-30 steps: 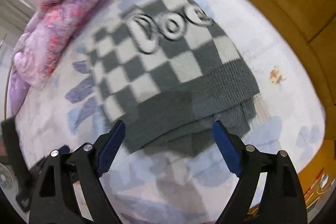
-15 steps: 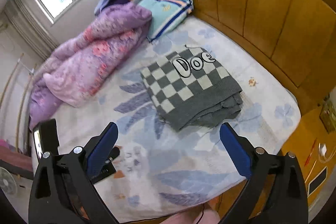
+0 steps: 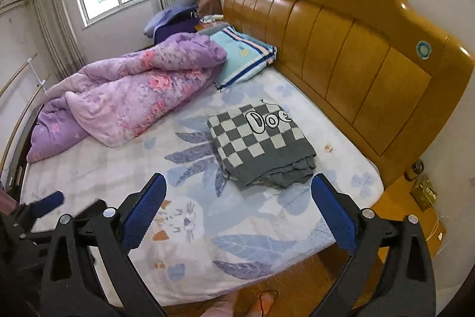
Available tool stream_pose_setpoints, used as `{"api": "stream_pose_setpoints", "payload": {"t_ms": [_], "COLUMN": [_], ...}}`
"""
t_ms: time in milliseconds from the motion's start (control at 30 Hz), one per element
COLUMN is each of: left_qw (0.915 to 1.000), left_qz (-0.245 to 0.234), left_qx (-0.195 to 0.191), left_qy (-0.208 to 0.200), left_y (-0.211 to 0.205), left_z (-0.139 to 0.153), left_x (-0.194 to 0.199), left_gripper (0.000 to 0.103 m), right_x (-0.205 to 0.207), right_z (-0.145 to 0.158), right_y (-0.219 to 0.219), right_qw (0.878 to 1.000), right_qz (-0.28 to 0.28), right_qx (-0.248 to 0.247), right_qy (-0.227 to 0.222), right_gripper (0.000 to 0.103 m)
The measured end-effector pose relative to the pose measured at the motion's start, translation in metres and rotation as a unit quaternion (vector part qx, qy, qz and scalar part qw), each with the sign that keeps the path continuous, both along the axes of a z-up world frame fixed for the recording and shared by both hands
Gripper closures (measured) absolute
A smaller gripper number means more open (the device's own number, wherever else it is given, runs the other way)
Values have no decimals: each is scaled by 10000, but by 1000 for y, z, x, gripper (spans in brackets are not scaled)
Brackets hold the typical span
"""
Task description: Fold large clothes
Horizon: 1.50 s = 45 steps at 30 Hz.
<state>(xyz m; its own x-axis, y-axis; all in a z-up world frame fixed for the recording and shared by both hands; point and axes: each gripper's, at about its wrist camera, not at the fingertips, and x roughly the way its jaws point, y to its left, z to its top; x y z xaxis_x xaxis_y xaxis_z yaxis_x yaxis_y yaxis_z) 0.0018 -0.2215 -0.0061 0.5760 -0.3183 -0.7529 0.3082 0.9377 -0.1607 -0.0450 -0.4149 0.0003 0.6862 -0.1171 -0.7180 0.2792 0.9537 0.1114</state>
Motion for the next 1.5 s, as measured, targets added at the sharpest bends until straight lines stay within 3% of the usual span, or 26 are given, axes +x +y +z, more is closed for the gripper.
{"api": "stream_pose_setpoints", "payload": {"t_ms": [100,300,567,733,1033,1500], "left_qw": [9991,9956,9889,9842,9841,9894], "left_qz": [49,-101,-1091,-1312,-1568,-1216], "left_qx": [-208,-32,-42,18,-510,-93], "left_qy": [-357,-936,-1006,-1192,-667,-792], "left_y": [31,92,177,206,230,208], "left_z": [15,20,5,7,0,-3], "left_x": [-12,-19,-6,-15,-18,-6], "left_gripper": [6,6,6,6,5,5], "right_x": [-15,-14,-21,-34,-33,-38], "right_z": [12,10,1,5,8,6], "right_y": [22,73,168,210,250,239], "right_qw": [9996,9992,9933,9905,9902,9893], "right_qz": [-121,-176,-1094,-1340,-1372,-1355], "right_qx": [-26,181,104,166,-267,-499], "right_qy": [-237,-319,-354,-262,-38,-212], "right_gripper": [8,8,8,8,8,8]}}
